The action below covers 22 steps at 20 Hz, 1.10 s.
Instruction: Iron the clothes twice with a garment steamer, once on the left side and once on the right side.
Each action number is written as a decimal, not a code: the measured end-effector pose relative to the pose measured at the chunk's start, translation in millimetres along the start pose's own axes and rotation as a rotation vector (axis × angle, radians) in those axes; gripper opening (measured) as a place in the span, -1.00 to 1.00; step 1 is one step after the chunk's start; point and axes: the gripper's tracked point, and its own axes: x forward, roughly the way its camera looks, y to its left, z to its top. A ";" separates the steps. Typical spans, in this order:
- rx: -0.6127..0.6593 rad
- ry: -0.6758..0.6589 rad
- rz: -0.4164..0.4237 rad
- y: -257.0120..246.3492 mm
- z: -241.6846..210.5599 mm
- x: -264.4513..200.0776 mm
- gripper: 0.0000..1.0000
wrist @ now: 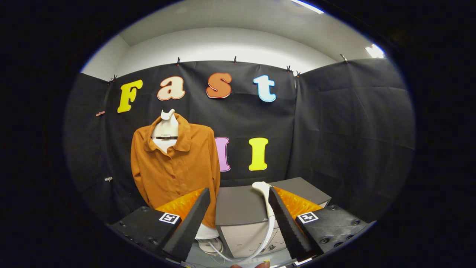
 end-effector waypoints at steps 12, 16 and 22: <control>-0.011 0.518 -0.010 -86.6 -143.4 170.7 1.00; 0.008 0.612 -0.018 -99.5 -186.0 211.6 1.00; 0.028 0.703 -0.037 -113.0 -231.3 242.4 0.49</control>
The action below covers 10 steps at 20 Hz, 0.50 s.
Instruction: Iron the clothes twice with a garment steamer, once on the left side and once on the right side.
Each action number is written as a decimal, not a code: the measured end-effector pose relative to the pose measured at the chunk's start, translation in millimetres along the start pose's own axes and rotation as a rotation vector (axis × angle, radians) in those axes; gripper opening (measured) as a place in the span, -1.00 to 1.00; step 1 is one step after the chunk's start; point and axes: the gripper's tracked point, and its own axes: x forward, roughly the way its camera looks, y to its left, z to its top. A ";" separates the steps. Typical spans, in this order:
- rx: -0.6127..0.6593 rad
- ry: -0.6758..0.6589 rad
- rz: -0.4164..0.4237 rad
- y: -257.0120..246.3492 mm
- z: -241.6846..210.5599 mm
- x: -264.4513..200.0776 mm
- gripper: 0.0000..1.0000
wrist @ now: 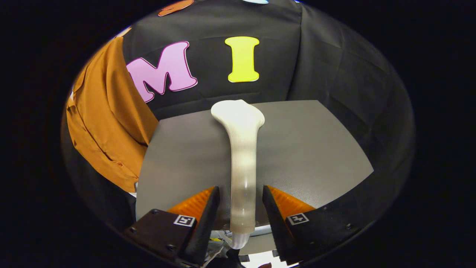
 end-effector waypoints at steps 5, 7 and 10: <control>-0.045 -0.045 0.068 6.1 2.6 12.7 -0.27; -0.028 -0.089 0.099 7.4 7.7 2.6 -0.44; 0.029 -0.163 0.089 -0.3 12.4 -8.8 -0.56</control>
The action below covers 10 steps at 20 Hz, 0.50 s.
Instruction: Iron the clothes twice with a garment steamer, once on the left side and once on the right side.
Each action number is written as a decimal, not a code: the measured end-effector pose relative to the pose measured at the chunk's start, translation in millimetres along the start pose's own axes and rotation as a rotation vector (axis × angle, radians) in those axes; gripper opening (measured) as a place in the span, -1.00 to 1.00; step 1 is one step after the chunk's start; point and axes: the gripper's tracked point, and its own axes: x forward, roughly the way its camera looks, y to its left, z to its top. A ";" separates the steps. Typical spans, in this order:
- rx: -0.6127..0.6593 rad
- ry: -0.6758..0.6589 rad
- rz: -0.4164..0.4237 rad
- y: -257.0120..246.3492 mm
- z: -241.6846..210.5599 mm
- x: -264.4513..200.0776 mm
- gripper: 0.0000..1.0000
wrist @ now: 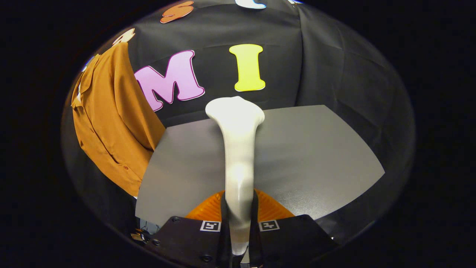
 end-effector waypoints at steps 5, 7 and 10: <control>0.000 -0.192 -0.015 11.4 38.9 -67.9 -0.57; -0.009 -0.277 -0.010 26.9 52.8 -100.7 -0.57; -0.045 -0.373 -0.015 58.4 61.7 -139.9 -0.57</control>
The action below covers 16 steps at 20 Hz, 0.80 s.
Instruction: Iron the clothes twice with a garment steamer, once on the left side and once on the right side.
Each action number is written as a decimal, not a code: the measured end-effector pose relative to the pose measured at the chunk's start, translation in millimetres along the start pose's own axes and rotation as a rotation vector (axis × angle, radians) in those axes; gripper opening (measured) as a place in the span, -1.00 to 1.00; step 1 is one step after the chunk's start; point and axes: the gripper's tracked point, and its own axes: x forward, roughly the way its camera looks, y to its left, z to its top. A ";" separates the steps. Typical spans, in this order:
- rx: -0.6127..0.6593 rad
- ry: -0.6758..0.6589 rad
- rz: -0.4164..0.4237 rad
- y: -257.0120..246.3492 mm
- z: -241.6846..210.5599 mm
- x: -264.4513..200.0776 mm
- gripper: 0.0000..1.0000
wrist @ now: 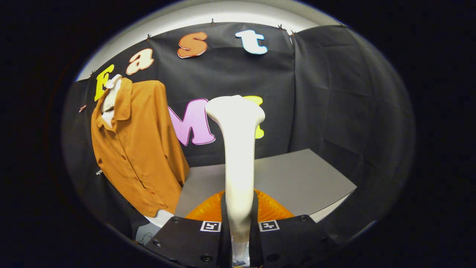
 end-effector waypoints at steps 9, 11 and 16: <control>-0.042 -0.144 0.085 125.4 21.7 -54.3 -0.57; -0.045 -0.145 0.100 153.6 13.3 -54.2 -0.57; -0.063 -0.138 0.109 205.7 -3.5 -34.2 -0.57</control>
